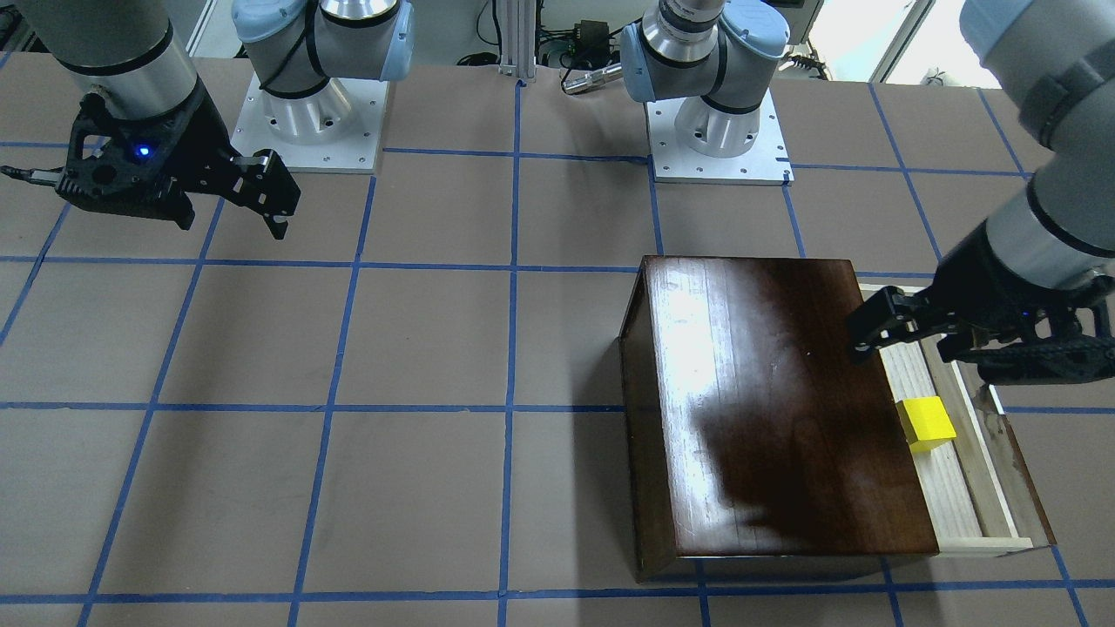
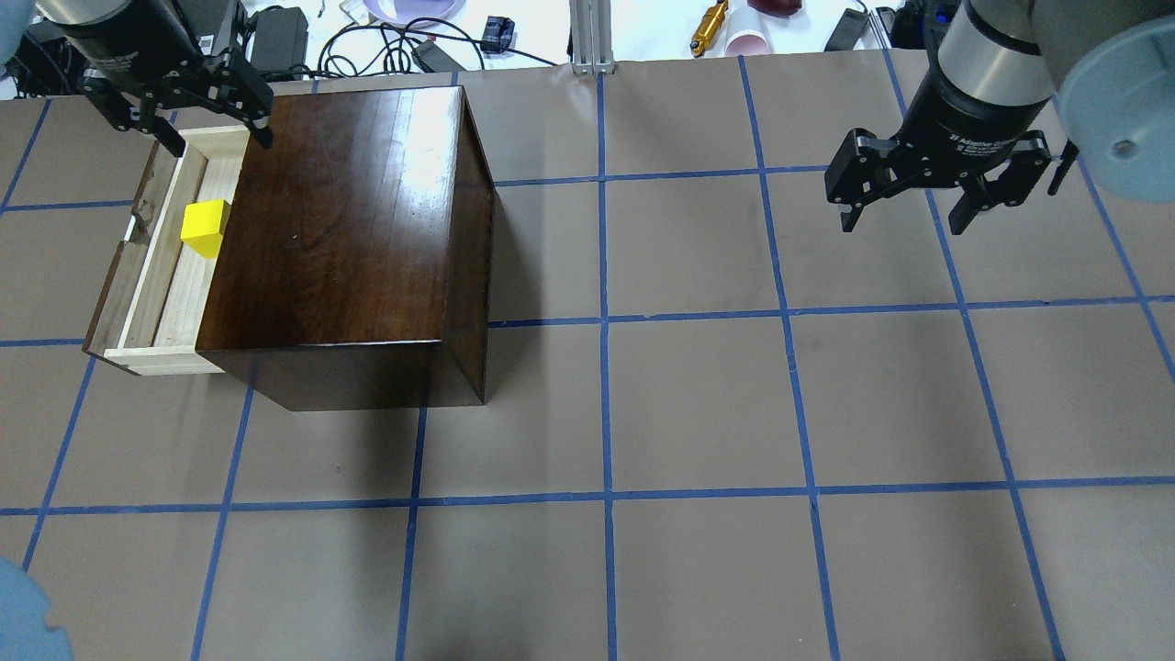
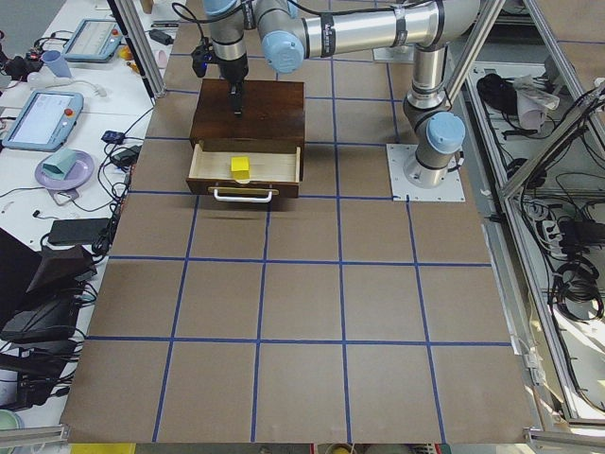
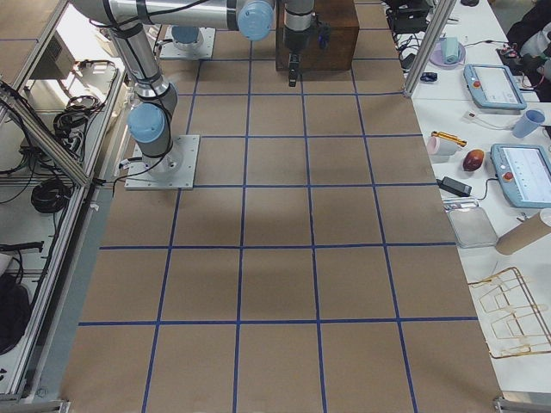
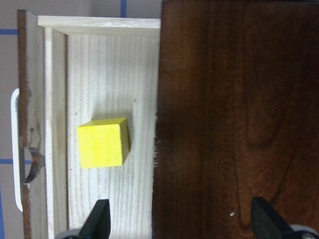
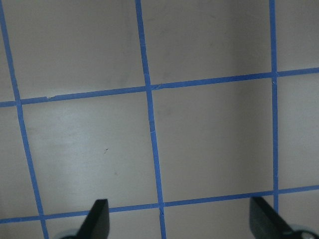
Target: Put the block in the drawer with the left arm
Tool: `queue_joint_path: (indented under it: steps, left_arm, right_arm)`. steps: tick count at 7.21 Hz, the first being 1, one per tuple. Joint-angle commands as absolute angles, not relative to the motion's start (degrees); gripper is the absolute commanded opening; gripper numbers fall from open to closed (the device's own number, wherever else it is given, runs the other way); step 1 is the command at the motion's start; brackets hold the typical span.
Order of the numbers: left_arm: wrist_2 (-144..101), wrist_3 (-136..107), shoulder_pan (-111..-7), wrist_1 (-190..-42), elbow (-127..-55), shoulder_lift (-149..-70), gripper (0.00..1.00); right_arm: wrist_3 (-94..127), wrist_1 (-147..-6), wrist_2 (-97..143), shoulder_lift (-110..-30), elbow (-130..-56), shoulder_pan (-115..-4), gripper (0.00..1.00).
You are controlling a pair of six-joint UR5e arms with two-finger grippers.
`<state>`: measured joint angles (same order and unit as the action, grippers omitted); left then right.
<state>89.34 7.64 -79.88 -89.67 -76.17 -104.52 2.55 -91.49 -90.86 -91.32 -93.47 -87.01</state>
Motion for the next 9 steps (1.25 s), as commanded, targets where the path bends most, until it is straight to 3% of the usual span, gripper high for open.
queue_joint_path:
  steps: [1,6,9]
  left_arm:
    - [89.1,0.6,-85.4,-89.8,-78.7,-102.9,1.0]
    - [88.8,-1.7,-88.3,-90.1,-87.7,-95.0,1.0]
    - [89.2,-1.2,-88.3,-90.3,-88.6,-93.7,1.0]
  right_arm:
    - [2.5,-91.5,-90.9,-91.3,-93.4,-87.0,1.0]
    - [2.5,-91.5,-90.9,-91.3,-93.4,-87.0,1.0]
    - [2.5,-91.5,-90.9,-91.3,-93.4,-87.0,1.0]
